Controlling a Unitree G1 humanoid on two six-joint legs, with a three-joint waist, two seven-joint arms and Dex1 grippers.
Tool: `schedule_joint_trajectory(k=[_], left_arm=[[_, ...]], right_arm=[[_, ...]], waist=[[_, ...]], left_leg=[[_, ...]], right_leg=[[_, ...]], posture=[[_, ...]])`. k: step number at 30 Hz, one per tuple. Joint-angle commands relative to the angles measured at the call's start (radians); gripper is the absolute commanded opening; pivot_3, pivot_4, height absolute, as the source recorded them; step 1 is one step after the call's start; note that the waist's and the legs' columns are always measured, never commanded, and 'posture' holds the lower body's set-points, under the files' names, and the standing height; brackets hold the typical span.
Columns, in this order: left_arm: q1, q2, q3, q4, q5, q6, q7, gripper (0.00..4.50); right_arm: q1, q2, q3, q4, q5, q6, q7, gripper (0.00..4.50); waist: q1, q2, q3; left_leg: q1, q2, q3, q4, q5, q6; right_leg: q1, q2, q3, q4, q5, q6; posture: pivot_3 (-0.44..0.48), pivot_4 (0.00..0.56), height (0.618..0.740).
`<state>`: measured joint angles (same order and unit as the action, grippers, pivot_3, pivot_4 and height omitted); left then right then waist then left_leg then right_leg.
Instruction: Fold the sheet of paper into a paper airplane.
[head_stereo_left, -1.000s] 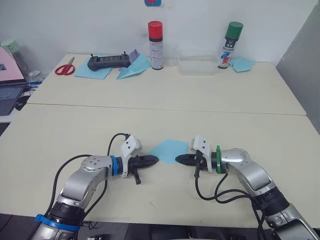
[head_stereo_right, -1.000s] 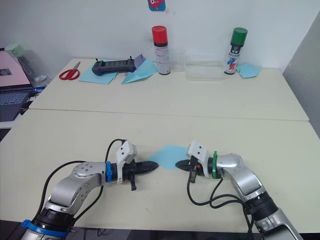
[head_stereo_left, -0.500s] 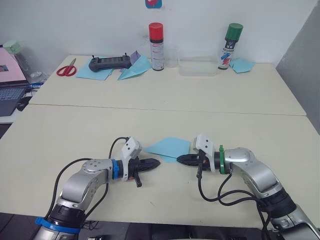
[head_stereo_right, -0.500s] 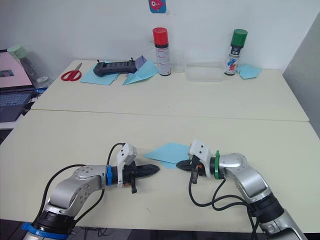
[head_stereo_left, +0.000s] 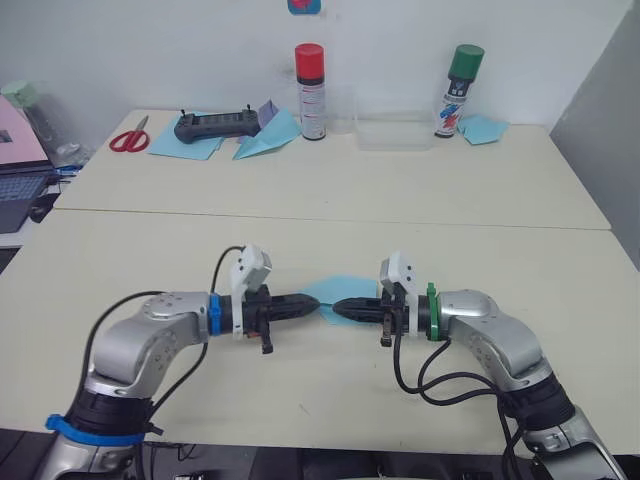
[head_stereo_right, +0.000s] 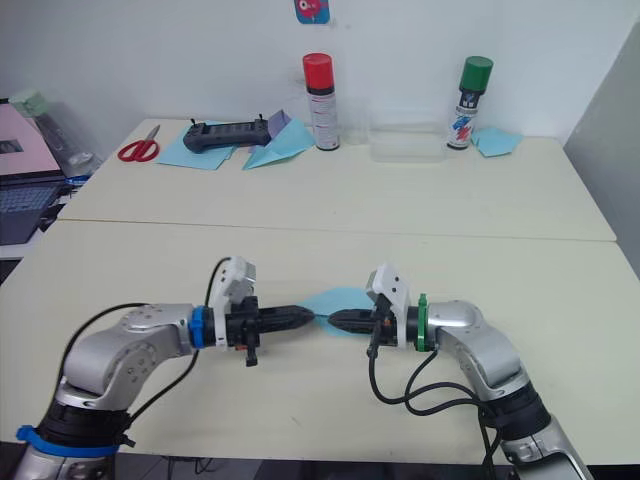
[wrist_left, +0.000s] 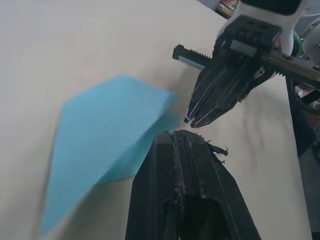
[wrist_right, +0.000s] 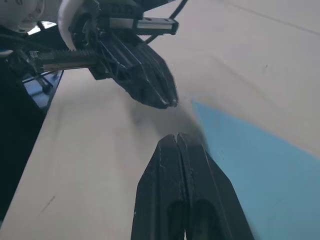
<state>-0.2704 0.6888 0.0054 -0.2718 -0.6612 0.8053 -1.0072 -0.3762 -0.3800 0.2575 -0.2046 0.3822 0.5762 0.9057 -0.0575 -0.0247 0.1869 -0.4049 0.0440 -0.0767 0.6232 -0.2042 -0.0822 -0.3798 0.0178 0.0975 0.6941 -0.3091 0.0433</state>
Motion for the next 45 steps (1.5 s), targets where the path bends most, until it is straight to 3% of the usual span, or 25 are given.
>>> schedule_joint_trajectory(k=[1,8,14,23,27,30,35,40,41,45], left_arm=[[-0.039,0.038,0.015,-0.027,-0.015,0.002,-0.027,0.03],[-0.069,0.067,-0.027,0.032,0.07,-0.071,-0.037,0.03],[-0.05,0.018,-0.101,0.07,0.14,-0.13,-0.023,0.03],[-0.046,-0.02,-0.202,0.214,0.27,-0.238,-0.042,0.03],[-0.029,-0.023,-0.218,0.254,0.298,-0.27,-0.055,0.03],[-0.017,-0.018,-0.216,0.245,0.297,-0.266,-0.066,0.0],[-0.019,-0.022,-0.21,0.251,0.294,-0.263,-0.068,0.0],[-0.019,-0.021,-0.209,0.251,0.294,-0.263,-0.073,0.0],[-0.021,-0.022,-0.209,0.251,0.294,-0.261,-0.074,0.0],[-0.027,-0.029,-0.209,0.24,0.29,-0.249,-0.072,0.0]], right_arm=[[-0.04,0.023,0.001,0.059,-0.071,-0.06,-0.075,0.0],[-0.021,-0.027,0.124,0.088,-0.157,-0.089,-0.007,0.0],[-0.027,-0.049,0.167,0.147,-0.237,-0.144,-0.009,0.0],[-0.024,-0.062,0.134,0.145,-0.222,-0.138,0.015,0.0],[-0.023,-0.095,0.042,0.071,-0.127,-0.045,0.036,0.0],[-0.053,-0.128,-0.058,0.027,-0.029,0.098,0.033,0.58],[-0.08,-0.153,-0.197,0.036,0.087,0.348,-0.027,2.4],[-0.087,-0.138,-0.205,0.06,0.132,0.533,-0.093,4.3],[-0.089,-0.133,-0.202,0.064,0.137,0.55,-0.1,4.47],[-0.112,-0.04,-0.243,0.103,0.178,0.628,-0.163,4.47]], waist=[[-0.001,0.0,0.0],[0.0,0.0,0.0],[0.001,0.0,0.0],[0.001,0.0,0.0],[0.006,0.0,0.0],[0.005,0.0,0.0],[0.004,0.0,0.0],[0.003,0.0,0.0],[0.003,0.0,0.0],[0.001,0.0,-0.001]], left_leg=[[0.0,0.0,0.0,0.0,0.0,0.0],[-0.002,0.0,0.0,-0.003,0.0,0.0],[-0.01,0.0,-0.001,-0.004,0.0,0.0],[-0.01,0.0,-0.001,0.0,0.0,0.0],[-0.01,-0.001,-0.001,0.001,0.0,0.0],[-0.01,-0.001,-0.001,0.001,0.0,0.0],[-0.01,0.0,-0.001,0.001,0.0,0.0],[-0.01,0.0,-0.001,0.0,0.0,0.0],[-0.01,0.0,-0.001,0.0,0.0,0.0],[-0.01,0.0,-0.001,0.001,0.0,0.0]], right_leg=[[0.0,0.0,0.0,0.0,0.0,0.0],[-0.002,0.0,0.0,-0.003,0.0,0.0],[-0.009,0.0,-0.001,-0.004,0.0,0.0],[-0.008,0.0,-0.001,-0.002,0.001,0.001],[-0.008,0.0,-0.001,-0.003,0.001,0.001],[-0.008,0.0,-0.001,-0.002,0.001,0.001],[-0.008,0.0,-0.001,-0.002,0.001,0.001],[-0.008,0.0,-0.001,-0.002,0.001,0.001],[-0.008,0.0,-0.001,-0.002,0.001,0.001],[-0.008,0.0,-0.001,-0.002,0.001,0.001]], posture=[[0.0,0.15,0.74],[0.0,0.15,0.74],[0.0,0.15,0.74],[0.0,0.15,0.74],[0.0,0.15,0.74],[0.0,0.15,0.74],[0.0,0.15,0.74],[0.0,0.15,0.74],[0.0,0.15,0.74],[0.0,0.15,0.74]])
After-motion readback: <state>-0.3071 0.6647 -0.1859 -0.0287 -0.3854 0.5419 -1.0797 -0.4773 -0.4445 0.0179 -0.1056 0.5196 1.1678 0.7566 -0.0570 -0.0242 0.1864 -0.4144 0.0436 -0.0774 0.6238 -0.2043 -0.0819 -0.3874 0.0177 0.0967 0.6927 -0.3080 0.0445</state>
